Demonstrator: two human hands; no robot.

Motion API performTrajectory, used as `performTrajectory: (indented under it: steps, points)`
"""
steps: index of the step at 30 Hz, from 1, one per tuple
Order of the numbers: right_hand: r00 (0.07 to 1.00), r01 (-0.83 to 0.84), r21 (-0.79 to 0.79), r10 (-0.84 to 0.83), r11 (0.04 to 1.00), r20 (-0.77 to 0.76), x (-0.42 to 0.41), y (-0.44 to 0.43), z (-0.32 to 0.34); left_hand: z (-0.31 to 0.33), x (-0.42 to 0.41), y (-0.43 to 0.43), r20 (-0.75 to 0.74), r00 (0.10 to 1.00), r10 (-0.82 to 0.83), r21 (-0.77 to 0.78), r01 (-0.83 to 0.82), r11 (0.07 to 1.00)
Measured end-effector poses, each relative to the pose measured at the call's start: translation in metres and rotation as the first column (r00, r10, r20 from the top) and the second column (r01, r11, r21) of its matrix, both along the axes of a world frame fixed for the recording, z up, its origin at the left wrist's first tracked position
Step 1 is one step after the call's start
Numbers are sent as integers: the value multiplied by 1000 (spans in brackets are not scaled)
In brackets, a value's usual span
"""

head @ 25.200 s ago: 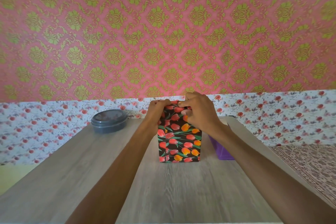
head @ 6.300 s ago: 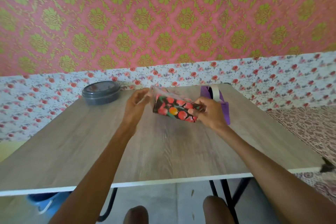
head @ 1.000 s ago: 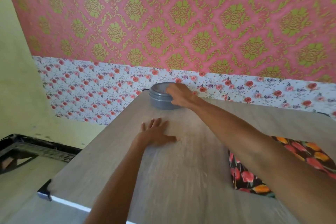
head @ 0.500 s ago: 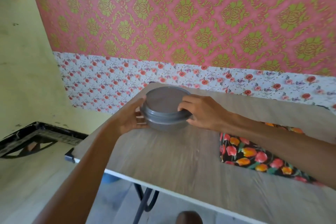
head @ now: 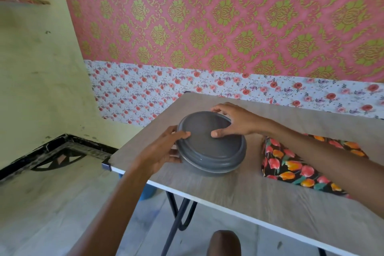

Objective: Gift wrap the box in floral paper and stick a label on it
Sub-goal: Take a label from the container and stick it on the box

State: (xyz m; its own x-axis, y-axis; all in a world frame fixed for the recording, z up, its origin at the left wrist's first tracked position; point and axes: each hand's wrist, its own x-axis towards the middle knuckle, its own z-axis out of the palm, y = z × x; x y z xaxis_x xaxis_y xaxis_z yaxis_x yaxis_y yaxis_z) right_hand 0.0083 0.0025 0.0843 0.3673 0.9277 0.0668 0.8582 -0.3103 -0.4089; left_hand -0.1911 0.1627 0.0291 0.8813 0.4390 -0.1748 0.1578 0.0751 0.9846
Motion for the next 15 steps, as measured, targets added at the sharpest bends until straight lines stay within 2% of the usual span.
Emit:
performTrajectory:
  steps: [3,6,9,12,15]
  points:
    - [994,-90,-107,83,990,-73,-1,21,16,4,-1,-2,4,1000,10,44,-10,999]
    - [993,-113,-218,117,969,8,3,40,35,4,-2,-4,28,998,53,32,-54,998]
    - [991,-95,-264,116,960,62,7,53,44,3,-3,-4,57,995,77,0,-77,997]
    - [996,-38,-259,58,965,68,7,54,42,1,-1,-5,79,991,111,-65,-106,992]
    - [994,104,-248,-106,963,6,10,46,33,-4,-1,-7,96,980,173,-155,-157,975]
